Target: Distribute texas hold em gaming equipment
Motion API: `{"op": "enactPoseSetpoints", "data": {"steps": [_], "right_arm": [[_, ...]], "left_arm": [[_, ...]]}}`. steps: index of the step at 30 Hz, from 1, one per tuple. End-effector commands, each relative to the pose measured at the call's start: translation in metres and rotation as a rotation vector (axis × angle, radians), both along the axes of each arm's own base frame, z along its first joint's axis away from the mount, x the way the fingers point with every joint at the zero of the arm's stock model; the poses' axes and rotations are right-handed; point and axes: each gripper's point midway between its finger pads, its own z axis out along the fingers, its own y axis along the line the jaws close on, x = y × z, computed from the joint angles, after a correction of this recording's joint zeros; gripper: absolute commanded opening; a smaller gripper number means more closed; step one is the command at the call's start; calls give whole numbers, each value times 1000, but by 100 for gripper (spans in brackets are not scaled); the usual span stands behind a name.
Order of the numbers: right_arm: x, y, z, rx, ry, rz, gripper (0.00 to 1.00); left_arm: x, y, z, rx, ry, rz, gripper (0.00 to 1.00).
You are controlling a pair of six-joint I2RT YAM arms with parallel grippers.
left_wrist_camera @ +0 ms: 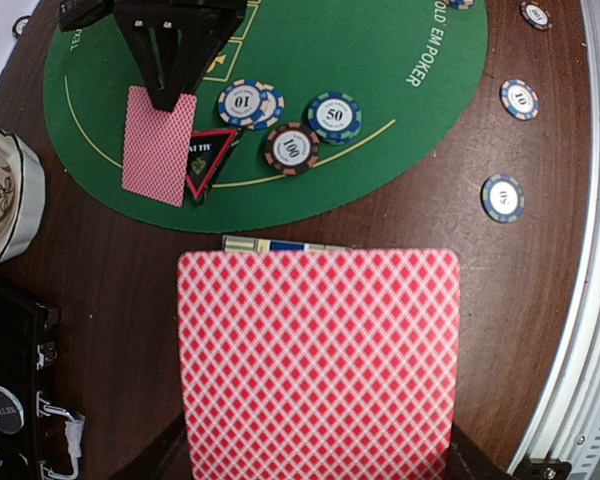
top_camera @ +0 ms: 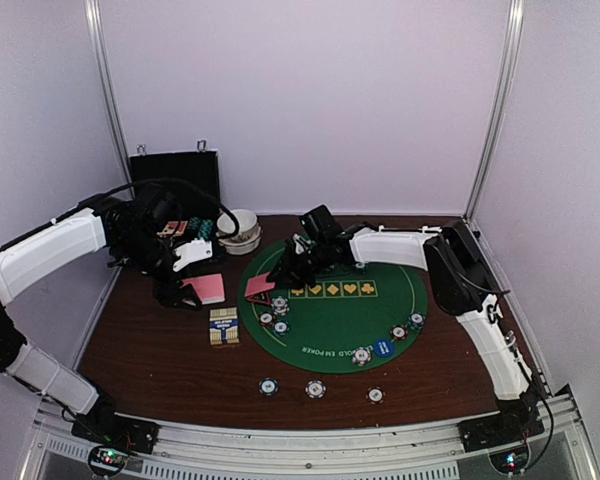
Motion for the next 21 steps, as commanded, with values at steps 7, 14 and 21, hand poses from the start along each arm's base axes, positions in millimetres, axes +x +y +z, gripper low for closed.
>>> {"op": "enactPoseSetpoints", "data": {"steps": [7,14,21], "right_arm": [[7,-8,42,-83,-173,38,56],[-16,-10,90,36,-233,55,73],[-72,10,126,236,-184,115,81]], "left_arm": [[-3,-3,12,-44,-6,2,0],[-2,-4,13,-45,-5,1,0],[2,-8,14,-51,0,-1,0]]}}
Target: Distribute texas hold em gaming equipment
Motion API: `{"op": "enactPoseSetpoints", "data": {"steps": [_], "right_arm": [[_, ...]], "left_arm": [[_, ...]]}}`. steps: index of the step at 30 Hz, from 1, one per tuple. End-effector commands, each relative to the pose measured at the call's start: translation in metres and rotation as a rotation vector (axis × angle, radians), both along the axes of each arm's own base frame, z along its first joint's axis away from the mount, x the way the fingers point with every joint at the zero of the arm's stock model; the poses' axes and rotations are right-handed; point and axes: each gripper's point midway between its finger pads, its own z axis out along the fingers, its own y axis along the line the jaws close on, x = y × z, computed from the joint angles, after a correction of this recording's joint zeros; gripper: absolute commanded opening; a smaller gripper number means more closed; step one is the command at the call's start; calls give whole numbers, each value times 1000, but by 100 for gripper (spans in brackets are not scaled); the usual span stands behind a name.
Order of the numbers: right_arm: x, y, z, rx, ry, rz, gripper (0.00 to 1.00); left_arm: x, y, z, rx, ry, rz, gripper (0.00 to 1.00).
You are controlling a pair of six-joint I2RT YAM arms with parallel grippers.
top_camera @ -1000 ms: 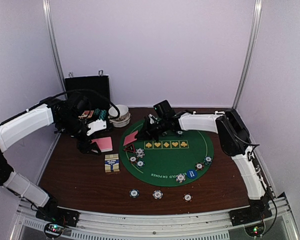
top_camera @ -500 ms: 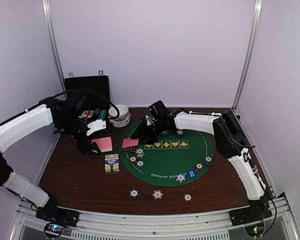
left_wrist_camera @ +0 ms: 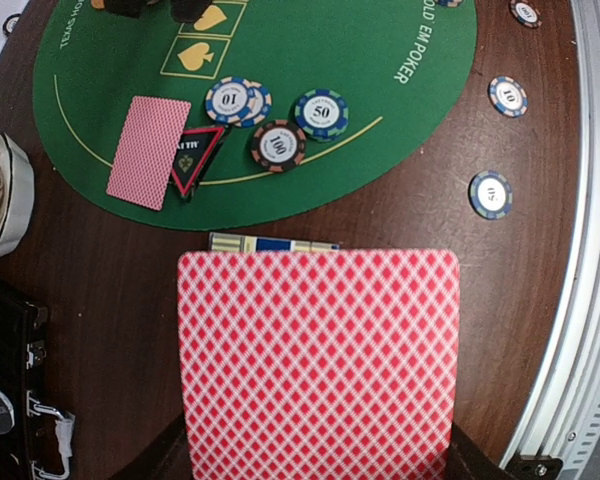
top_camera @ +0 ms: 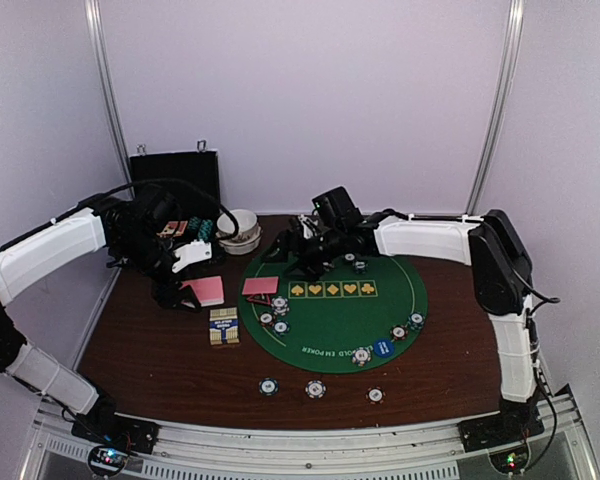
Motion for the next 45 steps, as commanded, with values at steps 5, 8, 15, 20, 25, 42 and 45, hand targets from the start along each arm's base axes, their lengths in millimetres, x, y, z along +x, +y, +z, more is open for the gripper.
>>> {"op": "enactPoseSetpoints", "data": {"steps": [5,8,15,20,25,42,45], "right_arm": [[-64,44,64,266,7,107,81],[-76,55,70,302,22,129,82],[-90,72,69,333,58,163,82],[-94,82,68,347,76,183,82],[-100,91,64,338,88,212,81],[-104,120,51,349,144,243,75],[-102,121,44,333,158,237,72]], "left_arm": [[9,-10,15,-55,-18,3,0],[9,-10,16,-57,-21,1,0],[11,-12,19,-66,-26,-1,0],[11,-13,20,-71,-24,-3,0],[11,-13,21,-72,-28,-4,0],[13,-18,27,-94,-29,-9,0],[12,-17,28,-93,-31,-9,0]]}}
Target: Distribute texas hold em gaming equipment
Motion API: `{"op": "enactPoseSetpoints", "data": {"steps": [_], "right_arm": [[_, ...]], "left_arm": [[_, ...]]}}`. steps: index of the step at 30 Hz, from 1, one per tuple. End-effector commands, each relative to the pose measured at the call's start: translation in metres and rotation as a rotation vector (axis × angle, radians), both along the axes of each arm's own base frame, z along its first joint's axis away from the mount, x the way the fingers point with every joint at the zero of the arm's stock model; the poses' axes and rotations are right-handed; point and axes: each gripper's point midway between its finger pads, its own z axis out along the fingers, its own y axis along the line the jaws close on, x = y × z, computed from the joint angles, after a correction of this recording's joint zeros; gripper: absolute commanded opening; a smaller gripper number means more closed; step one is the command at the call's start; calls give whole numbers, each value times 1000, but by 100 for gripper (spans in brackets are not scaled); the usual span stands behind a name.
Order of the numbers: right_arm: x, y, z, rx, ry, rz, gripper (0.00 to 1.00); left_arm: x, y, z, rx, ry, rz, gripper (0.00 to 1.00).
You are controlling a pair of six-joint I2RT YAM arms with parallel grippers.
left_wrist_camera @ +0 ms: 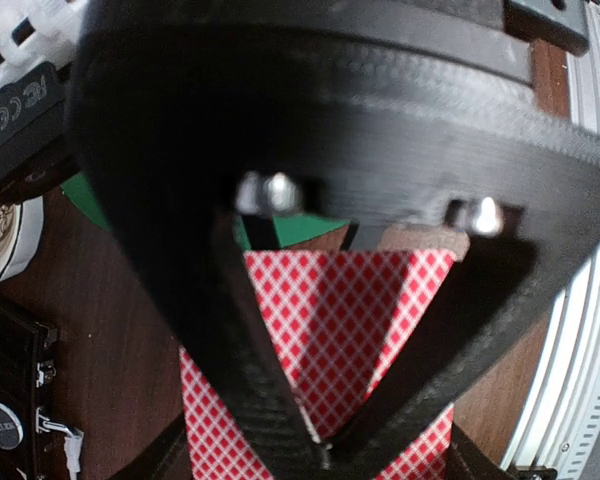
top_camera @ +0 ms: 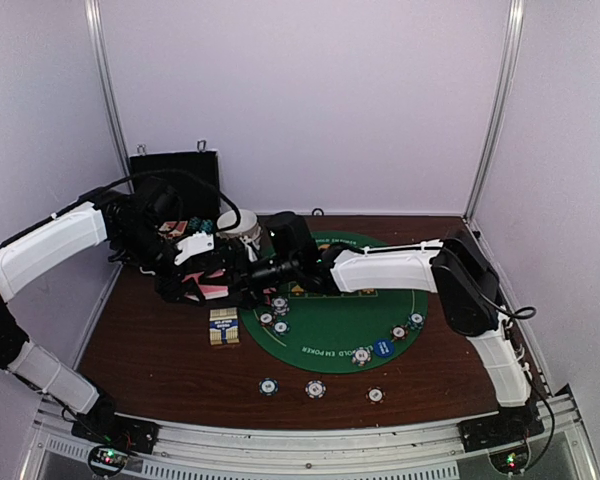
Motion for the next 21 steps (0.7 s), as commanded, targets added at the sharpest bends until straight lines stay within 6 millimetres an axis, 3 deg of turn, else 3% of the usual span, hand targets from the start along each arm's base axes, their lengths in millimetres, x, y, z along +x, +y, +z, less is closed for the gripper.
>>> {"op": "enactPoseSetpoints", "data": {"steps": [1,12,21], "right_arm": [[1,6,1,6,8,10,70],[11,-22,-18,-65,24,-30,53],[14,-36,-5,-73,-5,-36,45]], "left_arm": [[5,-6,14,-44,-26,-1,0],[4,-5,15,-44,-31,-3,0],[3,-5,15,-42,-34,-3,0]]}}
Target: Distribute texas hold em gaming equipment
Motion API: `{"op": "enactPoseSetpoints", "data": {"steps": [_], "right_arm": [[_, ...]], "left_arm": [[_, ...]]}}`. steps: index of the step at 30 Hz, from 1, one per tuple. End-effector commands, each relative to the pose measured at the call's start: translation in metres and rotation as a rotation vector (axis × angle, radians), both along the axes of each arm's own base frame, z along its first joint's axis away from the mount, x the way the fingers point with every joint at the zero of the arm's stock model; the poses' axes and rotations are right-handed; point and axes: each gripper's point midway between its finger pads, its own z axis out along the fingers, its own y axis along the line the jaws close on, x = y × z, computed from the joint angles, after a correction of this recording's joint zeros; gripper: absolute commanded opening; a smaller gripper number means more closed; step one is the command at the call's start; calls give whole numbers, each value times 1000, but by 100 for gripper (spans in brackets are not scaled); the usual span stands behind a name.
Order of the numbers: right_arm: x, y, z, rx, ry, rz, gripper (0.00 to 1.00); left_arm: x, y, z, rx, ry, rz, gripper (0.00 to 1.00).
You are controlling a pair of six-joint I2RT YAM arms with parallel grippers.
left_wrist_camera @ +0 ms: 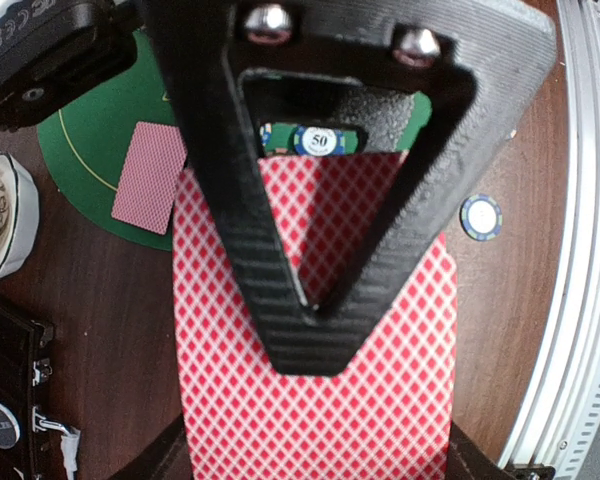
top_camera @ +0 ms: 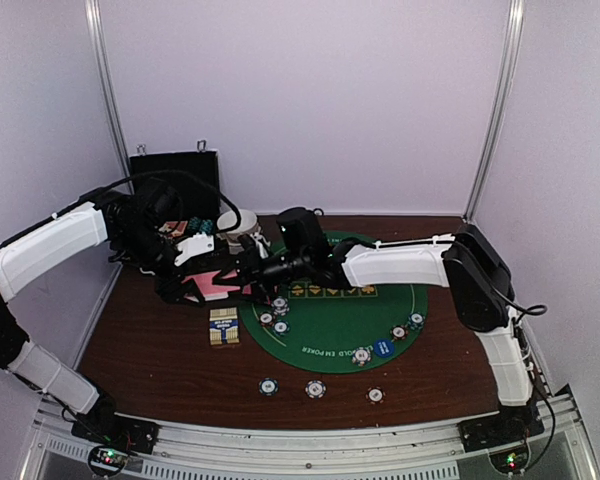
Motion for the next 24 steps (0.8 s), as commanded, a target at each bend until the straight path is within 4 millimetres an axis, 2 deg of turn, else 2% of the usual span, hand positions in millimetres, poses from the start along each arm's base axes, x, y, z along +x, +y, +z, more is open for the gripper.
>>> {"op": "enactPoseSetpoints", "data": {"steps": [1,8,16,24], "right_arm": [[5,-17,-1,-48,7,-22,44],[5,-29,17,-33,-13,-33,35],[0,-33,39,16,-8,-35,28],[1,-42,44,12,-10,-41,8]], "left_arm": [[5,-5,16,-46,-44,-3,0],[5,-5,13,-38,-39,-3,0],[5,-4,12,-35,-39,-3,0],[4,-2,9,-25,-39,-1,0]]}}
